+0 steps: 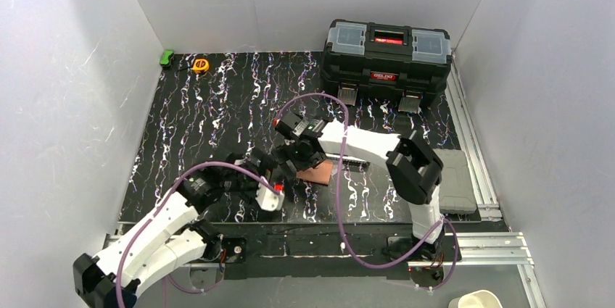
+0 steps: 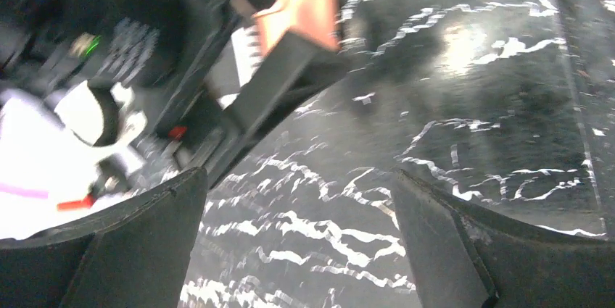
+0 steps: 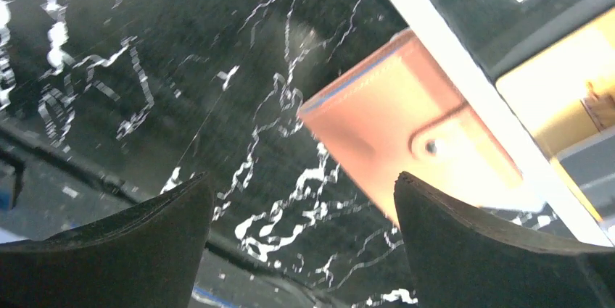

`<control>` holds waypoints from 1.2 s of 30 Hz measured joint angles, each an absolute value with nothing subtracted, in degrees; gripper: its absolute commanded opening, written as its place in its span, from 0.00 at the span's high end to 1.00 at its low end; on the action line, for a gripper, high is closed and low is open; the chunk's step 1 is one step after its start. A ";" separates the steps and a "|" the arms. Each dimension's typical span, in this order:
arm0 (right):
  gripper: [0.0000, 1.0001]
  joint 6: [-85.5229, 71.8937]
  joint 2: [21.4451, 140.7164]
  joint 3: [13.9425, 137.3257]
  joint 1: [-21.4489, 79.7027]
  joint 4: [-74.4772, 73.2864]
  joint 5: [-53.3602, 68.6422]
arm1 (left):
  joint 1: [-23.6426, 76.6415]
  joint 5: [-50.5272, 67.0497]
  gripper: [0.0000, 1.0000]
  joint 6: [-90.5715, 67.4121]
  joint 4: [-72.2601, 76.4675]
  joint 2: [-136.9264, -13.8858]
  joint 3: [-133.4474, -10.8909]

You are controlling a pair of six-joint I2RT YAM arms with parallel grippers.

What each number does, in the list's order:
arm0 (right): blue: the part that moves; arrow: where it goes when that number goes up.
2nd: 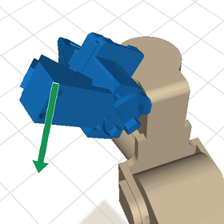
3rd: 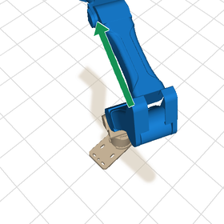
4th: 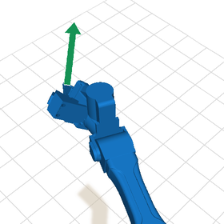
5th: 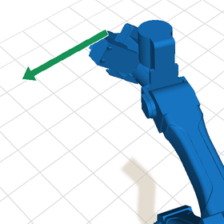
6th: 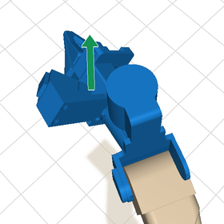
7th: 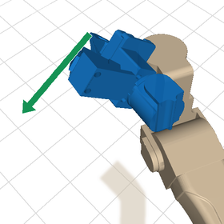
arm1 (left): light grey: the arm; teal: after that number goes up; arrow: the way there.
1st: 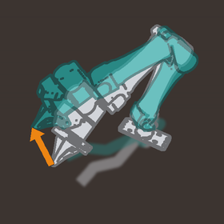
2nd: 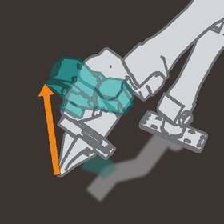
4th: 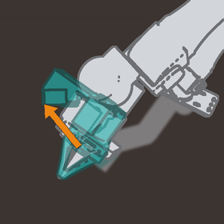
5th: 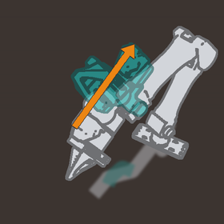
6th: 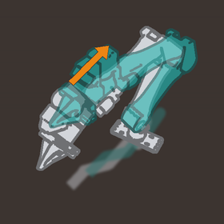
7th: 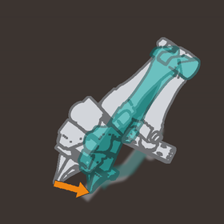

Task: Put the credit cards into the card holder
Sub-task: Move the card holder to the center of the board, then reset both arms

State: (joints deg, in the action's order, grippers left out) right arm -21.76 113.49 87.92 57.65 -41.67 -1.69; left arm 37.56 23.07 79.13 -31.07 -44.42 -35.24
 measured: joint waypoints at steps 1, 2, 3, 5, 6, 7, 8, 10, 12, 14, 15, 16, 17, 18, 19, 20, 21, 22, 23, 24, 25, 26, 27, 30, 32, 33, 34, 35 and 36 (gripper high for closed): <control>0.01 -21.76 112.16 87.64 57.69 -41.98 -1.80 | 37.56 22.22 0.02 77.21 -31.66 -44.05 -37.32; 0.02 -21.78 110.37 87.44 57.87 -42.54 -1.76 | 37.56 20.36 0.02 73.82 -32.71 -43.68 -40.40; 0.02 -21.82 108.84 87.44 57.95 -42.96 -1.78 | 37.56 19.22 0.02 71.44 -33.45 -43.62 -42.30; 0.02 -21.98 104.75 87.46 58.24 -43.44 -1.54 | 37.39 16.14 0.02 65.17 -36.12 -44.12 -46.92; 0.02 -22.11 102.54 87.48 58.33 -43.51 -1.26 | 37.12 14.94 0.02 62.39 -37.54 -44.64 -48.93; 0.02 -22.22 100.33 87.48 58.52 -43.38 -0.78 | 36.60 13.78 0.02 59.07 -39.18 -45.36 -50.98; 0.02 -22.31 98.30 87.46 58.59 -43.24 -0.36 | 35.83 12.73 0.02 56.07 -40.29 -46.04 -52.69; 0.02 -22.41 94.56 87.22 58.70 -42.68 -0.38 | 32.67 10.28 0.02 47.79 -42.00 -47.97 -56.23; 0.02 -22.52 89.89 85.76 58.50 -41.43 -2.74 | 27.94 8.75 0.02 40.38 -42.54 -49.93 -58.89; 0.02 -22.68 87.48 84.66 56.99 -41.15 -3.95 | 23.16 8.43 0.02 34.52 -42.76 -51.77 -60.58; 0.02 -22.85 86.02 83.64 55.24 -40.69 -4.60 | 20.21 8.60 0.02 31.42 -42.87 -53.19 -61.49; 0.02 -23.18 84.51 82.32 52.66 -39.83 -5.54 | 17.15 9.21 0.02 28.29 -42.81 -55.05 -62.39; 0.02 -23.44 83.11 80.60 50.04 -38.24 -6.48 | 14.79 9.87 0.02 26.26 -42.48 -56.53 -62.85; 0.02 -23.66 81.10 77.71 46.37 -35.81 -7.99 | 12.01 10.83 0.02 23.99 -41.76 -58.46 -63.11; 0.01 -23.75 78.83 74.19 42.74 -32.91 -10.00 | 9.17 11.90 0.02 21.87 -40.82 -60.29 -63.13; 0.02 -23.57 76.34 70.06 39.07 -29.56 -12.40 | 6.31 13.10 0.02 19.84 -39.66 -62.24 -63.07; 0.02 -23.16 74.19 66.13 36.32 -26.04 -14.87 | 3.25 14.46 0.02 17.98 -37.80 -64.03 -62.72; 0.02 -22.44 71.68 61.36 33.74 -21.85 -17.96 | 0.93 15.11 0.02 16.71 -35.86 -65.41 -62.13; 0.01 -21.52 69.38 56.34 31.55 -17.39 -21.41 | -1.69 15.79 0.02 15.25 -33.26 -66.85 -60.99; 0.02 -20.14 67.66 51.68 29.93 -12.93 -24.58 | -4.10 16.19 0.02 13.87 -30.24 -68.05 -59.29; 0.02 -18.68 66.94 47.79 28.71 -8.84 -27.38 | -5.74 16.40 0.02 12.82 -27.70 -68.77 -57.56; 0.02 -17.56 67.09 45.34 27.77 -5.87 -29.54 | -7.27 16.69 0.02 11.77 -24.27 -69.28 -55.05; 0.02 -16.51 67.96 43.33 26.68 -3.16 -31.68 | -8.34 16.82 0.02 10.96 -20.80 -69.54 -52.21; 0.02 -14.24 71.88 39.13 23.29 5.13 -37.21 | -9.56 17.28 0.02 8.88 -8.82 -69.60 -42.17; 0.02 -12.86 73.32 36.14 21.19 11.33 -38.83 | -9.65 18.24 0.02 7.70 -1.54 -70.02 -36.49; 0.02 -12.12 73.67 34.57 20.10 14.44 -39.16 | -9.65 18.85 0.02 7.25 0.71 -70.46 -34.87; 0.02 -11.53 73.93 33.21 19.00 17.28 -39.22 | -9.65 19.73 0.02 6.68 3.29 -71.33 -33.41; 0.02 -10.94 74.24 32.38 17.91 19.84 -39.18 | -9.65 20.53 0.02 6.11 5.98 -72.62 -32.47; 0.02 -10.37 74.72 32.12 16.80 22.11 -39.09 | -9.63 21.26 0.02 5.58 8.58 -74.08 -31.83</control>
